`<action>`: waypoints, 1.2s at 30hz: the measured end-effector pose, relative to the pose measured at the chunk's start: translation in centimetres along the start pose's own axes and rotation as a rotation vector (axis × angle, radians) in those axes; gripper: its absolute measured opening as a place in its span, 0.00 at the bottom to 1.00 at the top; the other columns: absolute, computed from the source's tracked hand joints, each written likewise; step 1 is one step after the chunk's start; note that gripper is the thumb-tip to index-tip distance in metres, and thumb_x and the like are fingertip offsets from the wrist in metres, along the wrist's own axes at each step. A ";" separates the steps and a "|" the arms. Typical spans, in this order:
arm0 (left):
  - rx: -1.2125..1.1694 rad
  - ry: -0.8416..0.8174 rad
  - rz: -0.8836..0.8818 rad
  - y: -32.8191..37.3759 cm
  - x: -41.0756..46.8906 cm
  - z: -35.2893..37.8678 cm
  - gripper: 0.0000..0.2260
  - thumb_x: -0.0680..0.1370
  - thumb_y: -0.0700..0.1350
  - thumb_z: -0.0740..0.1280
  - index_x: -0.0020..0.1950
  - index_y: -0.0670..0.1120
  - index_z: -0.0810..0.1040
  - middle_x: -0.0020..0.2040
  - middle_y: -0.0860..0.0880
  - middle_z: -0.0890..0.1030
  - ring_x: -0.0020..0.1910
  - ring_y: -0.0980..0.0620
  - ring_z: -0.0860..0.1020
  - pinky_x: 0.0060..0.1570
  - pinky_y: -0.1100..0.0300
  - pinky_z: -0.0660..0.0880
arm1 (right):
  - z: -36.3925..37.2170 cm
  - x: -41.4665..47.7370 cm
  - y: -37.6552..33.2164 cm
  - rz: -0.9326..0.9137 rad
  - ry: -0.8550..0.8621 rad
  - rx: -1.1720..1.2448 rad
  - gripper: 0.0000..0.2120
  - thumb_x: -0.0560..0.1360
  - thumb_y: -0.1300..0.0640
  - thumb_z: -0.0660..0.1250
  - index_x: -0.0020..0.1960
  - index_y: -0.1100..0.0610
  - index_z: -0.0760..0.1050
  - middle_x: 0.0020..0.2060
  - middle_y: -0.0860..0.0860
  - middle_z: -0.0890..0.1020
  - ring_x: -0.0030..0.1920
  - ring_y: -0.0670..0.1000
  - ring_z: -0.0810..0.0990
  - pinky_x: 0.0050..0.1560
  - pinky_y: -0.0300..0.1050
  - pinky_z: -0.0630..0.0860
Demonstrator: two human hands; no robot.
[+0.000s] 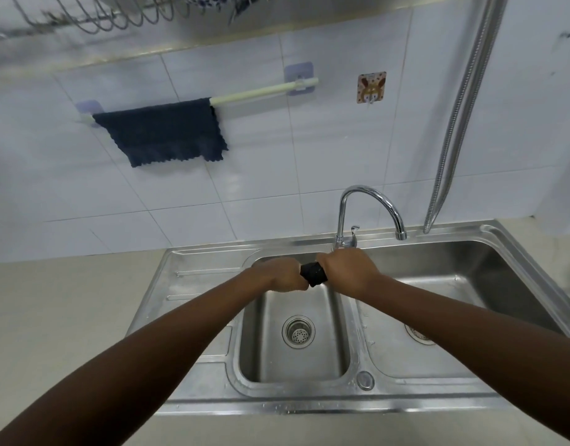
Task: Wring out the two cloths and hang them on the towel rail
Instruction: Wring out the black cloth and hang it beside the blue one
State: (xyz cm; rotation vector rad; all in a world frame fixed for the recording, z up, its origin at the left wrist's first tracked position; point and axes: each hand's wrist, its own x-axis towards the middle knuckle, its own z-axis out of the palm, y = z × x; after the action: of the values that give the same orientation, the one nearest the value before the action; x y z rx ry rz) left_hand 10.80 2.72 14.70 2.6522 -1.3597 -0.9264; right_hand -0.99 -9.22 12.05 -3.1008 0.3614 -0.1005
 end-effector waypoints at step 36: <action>0.452 0.467 0.089 0.3 -0.9 0.5 0.08 0.73 0.47 0.65 0.45 0.44 0.79 0.45 0.44 0.82 0.43 0.41 0.80 0.37 0.57 0.69 | -1.3 1.0 -1.2 0.115 -0.221 0.369 0.10 0.68 0.48 0.67 0.34 0.54 0.71 0.32 0.51 0.76 0.38 0.55 0.78 0.36 0.44 0.71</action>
State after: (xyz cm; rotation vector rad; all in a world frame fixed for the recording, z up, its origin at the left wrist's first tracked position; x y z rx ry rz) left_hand 9.99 3.32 14.82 2.8077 -1.6824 0.0361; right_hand 0.17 -8.32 13.45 -2.6865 0.4530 0.1590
